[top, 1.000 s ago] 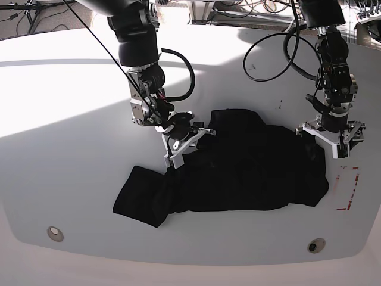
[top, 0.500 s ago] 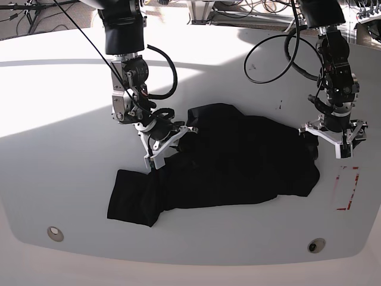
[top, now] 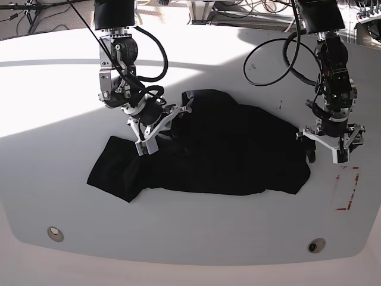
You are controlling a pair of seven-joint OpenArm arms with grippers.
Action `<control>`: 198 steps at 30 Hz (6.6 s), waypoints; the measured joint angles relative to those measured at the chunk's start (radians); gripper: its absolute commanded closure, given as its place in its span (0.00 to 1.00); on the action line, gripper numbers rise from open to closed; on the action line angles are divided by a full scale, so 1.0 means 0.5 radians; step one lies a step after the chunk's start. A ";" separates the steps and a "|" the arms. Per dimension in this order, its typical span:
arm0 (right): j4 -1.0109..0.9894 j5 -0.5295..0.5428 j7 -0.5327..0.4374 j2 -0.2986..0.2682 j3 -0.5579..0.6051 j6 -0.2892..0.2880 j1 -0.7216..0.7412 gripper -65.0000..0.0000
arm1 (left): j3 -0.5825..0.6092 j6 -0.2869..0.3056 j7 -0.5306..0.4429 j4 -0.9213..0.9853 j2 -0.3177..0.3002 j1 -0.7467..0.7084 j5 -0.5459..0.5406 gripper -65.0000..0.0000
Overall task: Fold the T-shirt properly
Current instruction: 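Pull the shirt edges apart with both grippers to spread it, then hold the stretched shirt with both grippers and adjust grip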
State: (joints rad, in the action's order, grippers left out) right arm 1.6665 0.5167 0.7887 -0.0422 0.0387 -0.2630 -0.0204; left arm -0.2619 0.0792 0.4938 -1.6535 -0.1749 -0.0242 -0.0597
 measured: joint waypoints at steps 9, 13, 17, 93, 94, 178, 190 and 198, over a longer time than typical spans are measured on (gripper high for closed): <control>-0.007 -0.013 0.179 0.001 0.147 0.006 0.099 1.00 | 0.121 0.007 -0.086 0.370 0.000 0.161 0.007 0.22; -0.033 0.026 0.266 0.037 0.220 -0.014 0.211 1.00 | 0.176 0.009 -0.042 0.519 0.031 0.240 0.026 0.21; -0.019 0.089 0.250 0.038 0.241 -0.027 0.269 1.00 | 0.199 0.046 -0.089 0.603 0.037 0.271 0.001 0.21; 0.334 0.062 0.311 -0.646 -0.310 -0.068 0.105 0.41 | 0.346 0.067 0.191 0.713 0.078 0.493 0.048 0.22; 0.334 0.062 0.309 -0.647 -0.310 -0.069 0.105 0.41 | 0.346 0.067 0.197 0.713 0.076 0.484 0.057 0.22; -0.262 0.050 0.002 -0.607 -0.341 -0.065 0.118 0.24 | 0.283 0.330 0.110 0.426 0.056 0.542 0.066 0.22; -0.278 -0.139 -0.005 -0.556 -0.341 -0.072 0.179 1.00 | 0.281 0.330 0.100 0.462 0.013 0.546 0.065 0.22; 0.130 -0.138 0.205 -0.537 -0.345 -0.071 0.150 1.00 | 0.280 0.462 0.102 0.497 0.026 0.542 0.061 0.22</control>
State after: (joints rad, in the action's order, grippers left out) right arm 1.7313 0.4477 0.8913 -0.3107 -0.1337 -0.2985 0.0544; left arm -0.1219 0.3103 0.5449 -1.4052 -0.1619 0.2466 -0.0292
